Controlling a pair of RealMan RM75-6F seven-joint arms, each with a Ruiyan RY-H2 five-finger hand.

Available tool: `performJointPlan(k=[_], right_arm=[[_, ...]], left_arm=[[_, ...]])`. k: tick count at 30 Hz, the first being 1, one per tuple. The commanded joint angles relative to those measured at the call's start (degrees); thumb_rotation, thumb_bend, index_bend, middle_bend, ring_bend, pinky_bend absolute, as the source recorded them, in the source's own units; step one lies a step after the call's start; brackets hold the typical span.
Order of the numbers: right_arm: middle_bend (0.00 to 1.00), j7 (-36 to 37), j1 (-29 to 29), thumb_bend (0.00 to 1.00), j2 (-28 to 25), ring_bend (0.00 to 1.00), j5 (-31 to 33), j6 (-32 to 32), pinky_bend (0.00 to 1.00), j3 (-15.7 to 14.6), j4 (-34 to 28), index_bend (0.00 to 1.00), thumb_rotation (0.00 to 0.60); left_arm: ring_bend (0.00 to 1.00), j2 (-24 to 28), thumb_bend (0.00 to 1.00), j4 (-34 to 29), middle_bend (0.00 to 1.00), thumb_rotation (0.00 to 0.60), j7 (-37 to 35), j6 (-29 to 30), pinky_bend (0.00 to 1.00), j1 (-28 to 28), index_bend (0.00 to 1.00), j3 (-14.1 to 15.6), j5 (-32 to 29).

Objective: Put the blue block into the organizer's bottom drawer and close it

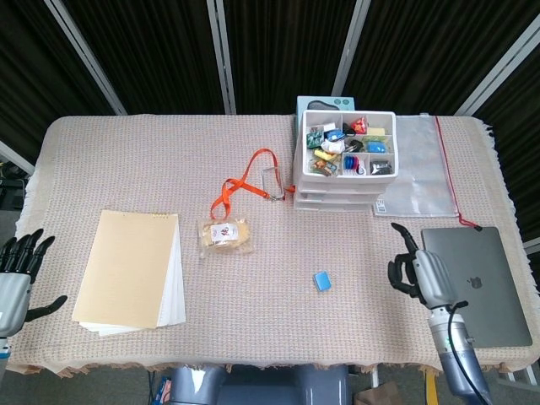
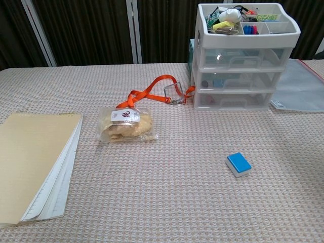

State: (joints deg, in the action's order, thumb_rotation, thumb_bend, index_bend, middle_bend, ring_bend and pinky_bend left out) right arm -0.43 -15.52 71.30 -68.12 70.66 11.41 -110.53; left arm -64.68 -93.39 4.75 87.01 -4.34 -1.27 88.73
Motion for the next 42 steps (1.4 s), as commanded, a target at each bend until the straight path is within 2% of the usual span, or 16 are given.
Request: performJointPlan(k=[1, 9, 12, 15, 25, 42], right_arm=[[0.78, -2.7, -4.8, 0.53, 4.5, 0.83, 11.1, -5.2, 0.73, 3.7, -4.1, 0.10, 0.600], [0.78, -0.6, -11.0, 0.54, 9.9, 0.83, 32.8, -10.4, 0.74, 10.1, -5.2, 0.10, 0.600], [0.78, 1.0, -13.5, 0.54, 11.2, 0.83, 41.2, -12.7, 0.74, 12.6, -3.8, 0.10, 0.600], [0.78, 0.9, -16.0, 0.54, 12.4, 0.83, 46.7, -13.8, 0.73, 13.8, -1.5, 0.10, 0.600], [0.78, -0.3, -22.6, 0.54, 17.3, 0.83, 56.8, -15.8, 0.73, 15.7, 8.5, 0.11, 0.600], [0.78, 0.5, -27.7, 0.54, 21.9, 0.83, 66.0, -20.9, 0.73, 18.7, 21.6, 0.12, 0.600]], left_arm=[[0.00, 0.0, 0.13, 0.0, 0.00, 0.600, -0.3, 0.0, 0.00, 0.0, 0.08, 0.0, 0.0], [0.00, 0.2, 0.13, 0.1, 0.00, 0.600, -1.3, 0.0, 0.00, -0.1, 0.08, -0.1, 0.0], [0.00, 0.3, 0.13, 0.2, 0.00, 0.600, -1.7, 0.0, 0.00, -0.2, 0.07, -0.2, 0.1], [0.00, 0.3, 0.13, 0.2, 0.00, 0.600, -1.9, -0.1, 0.00, -0.2, 0.07, -0.2, 0.0], [0.00, 0.6, 0.13, -0.1, 0.00, 0.600, -2.7, -0.8, 0.00, -0.4, 0.07, -0.3, -0.7], [0.00, 0.9, 0.13, -0.7, 0.00, 0.600, -3.0, -1.6, 0.00, -0.7, 0.08, -0.4, -1.3]])
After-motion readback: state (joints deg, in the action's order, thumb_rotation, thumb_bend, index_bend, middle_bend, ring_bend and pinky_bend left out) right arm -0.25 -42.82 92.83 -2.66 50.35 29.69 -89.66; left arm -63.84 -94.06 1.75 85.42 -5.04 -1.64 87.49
